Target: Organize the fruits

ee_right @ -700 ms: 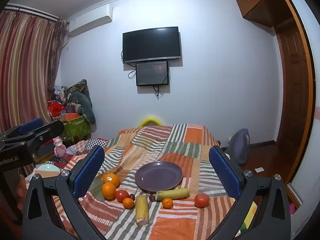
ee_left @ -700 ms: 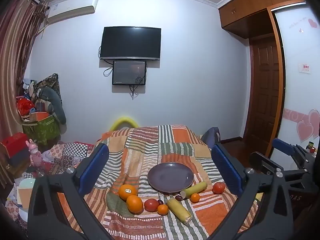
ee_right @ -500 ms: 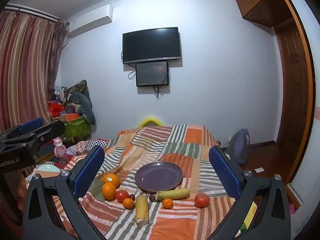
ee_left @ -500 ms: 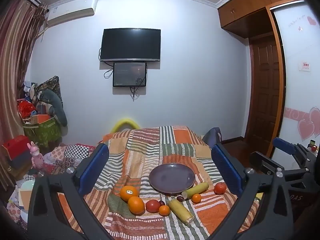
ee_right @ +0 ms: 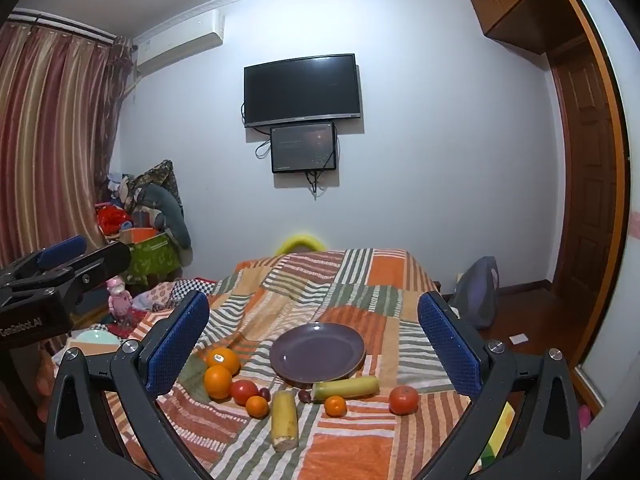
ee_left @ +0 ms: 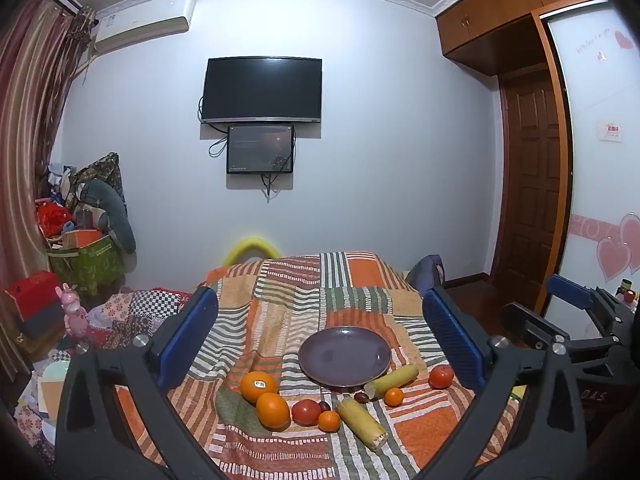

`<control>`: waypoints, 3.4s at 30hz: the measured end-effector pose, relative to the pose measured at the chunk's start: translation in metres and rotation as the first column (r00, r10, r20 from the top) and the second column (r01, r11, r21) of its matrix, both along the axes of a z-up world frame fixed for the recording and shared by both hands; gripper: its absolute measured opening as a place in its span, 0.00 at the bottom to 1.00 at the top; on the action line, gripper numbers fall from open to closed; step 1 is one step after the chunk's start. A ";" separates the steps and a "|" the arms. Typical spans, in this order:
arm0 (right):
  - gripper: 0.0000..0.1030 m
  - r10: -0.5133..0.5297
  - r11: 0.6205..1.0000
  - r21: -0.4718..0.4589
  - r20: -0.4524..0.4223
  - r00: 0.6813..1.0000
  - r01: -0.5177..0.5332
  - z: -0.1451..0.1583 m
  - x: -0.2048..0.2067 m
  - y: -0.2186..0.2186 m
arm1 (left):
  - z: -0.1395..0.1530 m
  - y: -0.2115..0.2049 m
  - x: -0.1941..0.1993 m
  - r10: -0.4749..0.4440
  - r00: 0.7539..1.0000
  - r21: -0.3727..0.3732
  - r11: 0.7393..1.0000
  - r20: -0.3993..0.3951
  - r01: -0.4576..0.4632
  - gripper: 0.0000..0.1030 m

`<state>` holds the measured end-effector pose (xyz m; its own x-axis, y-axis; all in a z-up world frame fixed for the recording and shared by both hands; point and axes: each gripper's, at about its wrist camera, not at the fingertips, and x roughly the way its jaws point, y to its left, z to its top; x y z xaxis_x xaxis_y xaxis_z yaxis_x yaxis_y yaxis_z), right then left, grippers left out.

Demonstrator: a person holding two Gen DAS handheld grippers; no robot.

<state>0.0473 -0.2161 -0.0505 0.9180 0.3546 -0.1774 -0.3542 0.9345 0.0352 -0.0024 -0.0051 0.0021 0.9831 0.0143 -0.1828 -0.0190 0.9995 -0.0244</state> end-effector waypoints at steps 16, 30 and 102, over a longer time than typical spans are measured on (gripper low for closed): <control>1.00 -0.016 1.000 0.011 0.003 1.000 0.016 -0.005 0.002 0.000 | 0.000 -0.002 -0.001 -0.002 1.000 0.007 1.000 0.003 0.002 1.00; 1.00 -0.015 1.000 0.012 0.009 1.000 0.015 -0.003 0.001 -0.001 | 0.001 -0.002 0.000 -0.002 1.000 0.006 1.000 0.000 0.002 1.00; 0.43 0.128 0.979 -0.081 -0.479 0.868 -0.189 -0.108 0.105 0.043 | -0.119 0.103 0.113 0.020 0.882 -0.017 0.999 -0.471 -0.031 0.67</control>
<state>0.1525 -0.1730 -0.1589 0.6487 0.4359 -0.6238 -0.4678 0.8750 0.1248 0.1109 0.0976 -0.1167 0.7807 0.0282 -0.6243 -0.0593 0.9978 -0.0291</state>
